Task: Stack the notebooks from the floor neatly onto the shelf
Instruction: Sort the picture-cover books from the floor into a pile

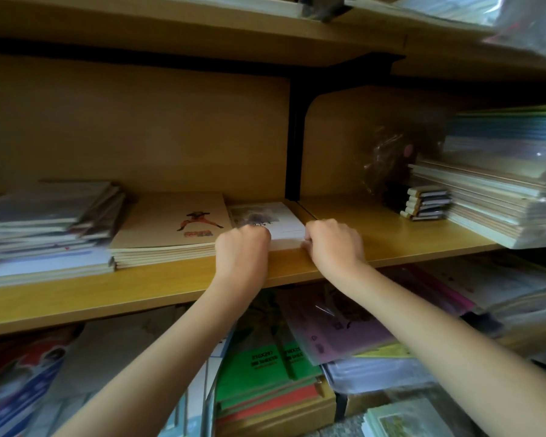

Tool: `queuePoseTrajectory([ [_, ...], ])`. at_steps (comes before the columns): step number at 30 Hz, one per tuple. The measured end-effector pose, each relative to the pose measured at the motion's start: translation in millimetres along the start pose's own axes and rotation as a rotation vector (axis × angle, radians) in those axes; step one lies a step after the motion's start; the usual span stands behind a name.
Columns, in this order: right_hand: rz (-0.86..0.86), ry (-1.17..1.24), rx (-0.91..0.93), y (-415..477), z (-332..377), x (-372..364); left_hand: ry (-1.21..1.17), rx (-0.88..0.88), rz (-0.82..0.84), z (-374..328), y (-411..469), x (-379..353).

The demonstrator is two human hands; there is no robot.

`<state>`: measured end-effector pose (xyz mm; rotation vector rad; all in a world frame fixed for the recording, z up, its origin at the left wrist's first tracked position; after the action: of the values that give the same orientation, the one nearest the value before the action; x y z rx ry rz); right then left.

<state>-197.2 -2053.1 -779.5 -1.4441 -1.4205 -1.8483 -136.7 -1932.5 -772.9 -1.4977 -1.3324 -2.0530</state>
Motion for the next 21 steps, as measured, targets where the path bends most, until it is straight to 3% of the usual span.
queuePoseTrajectory([
  [6,-0.035,-0.104,-0.018,28,10,-17,-0.183,-0.072,-0.058,5,-1,-12],
  [12,-0.099,0.05,-0.071,30,7,-23,-0.242,-0.103,-0.007,10,2,-23],
  [16,-0.147,0.188,0.039,26,10,-21,-0.207,-0.118,-0.04,9,-1,-25],
  [21,-0.078,0.304,0.094,27,9,-28,-0.166,-0.114,0.007,8,1,-27],
])
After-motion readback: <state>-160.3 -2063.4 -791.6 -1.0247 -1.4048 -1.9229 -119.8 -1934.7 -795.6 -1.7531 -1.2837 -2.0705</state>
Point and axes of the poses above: each hand's wrist, its own y-axis towards the middle knuckle, its own x-axis out of the back of the hand, z = x × y, the point moved 4 cm from there along y, towards the middle knuckle, and after that the axes turned 5 degrees about x, right-handed, at the moved point
